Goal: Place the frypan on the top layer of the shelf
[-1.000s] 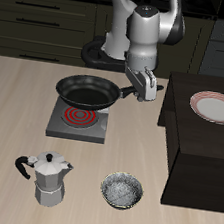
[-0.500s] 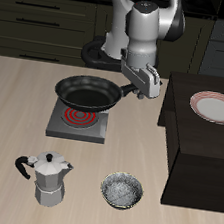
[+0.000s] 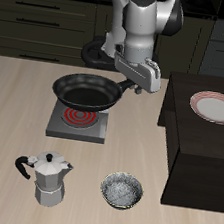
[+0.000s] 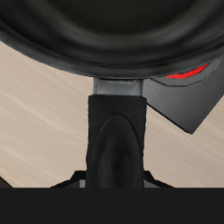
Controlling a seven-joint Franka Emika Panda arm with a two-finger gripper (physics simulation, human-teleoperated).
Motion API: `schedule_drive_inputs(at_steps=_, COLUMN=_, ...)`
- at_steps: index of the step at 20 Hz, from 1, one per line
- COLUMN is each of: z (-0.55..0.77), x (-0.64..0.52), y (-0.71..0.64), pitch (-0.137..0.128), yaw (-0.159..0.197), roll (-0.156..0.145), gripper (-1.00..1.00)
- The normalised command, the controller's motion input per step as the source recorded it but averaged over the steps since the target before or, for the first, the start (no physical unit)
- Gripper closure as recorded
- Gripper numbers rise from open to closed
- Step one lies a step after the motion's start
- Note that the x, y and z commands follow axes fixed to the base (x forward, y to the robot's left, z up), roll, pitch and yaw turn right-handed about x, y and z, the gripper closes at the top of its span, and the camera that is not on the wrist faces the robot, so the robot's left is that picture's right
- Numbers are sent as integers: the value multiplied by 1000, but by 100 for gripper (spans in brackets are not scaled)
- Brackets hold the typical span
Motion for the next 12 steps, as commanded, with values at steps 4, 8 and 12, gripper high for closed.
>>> schedule_drive_inputs(at_steps=4, z=145, x=33, y=-14, pitch=-1, yaw=94, roll=-1, gripper=100)
schedule_drive_inputs(at_steps=8, z=126, x=45, y=-37, pitch=-10, yaw=103, roll=5, gripper=100)
schedule_drive_inputs(at_steps=12, z=182, x=-12, y=-44, pitch=-8, yaw=125, roll=-11, gripper=100)
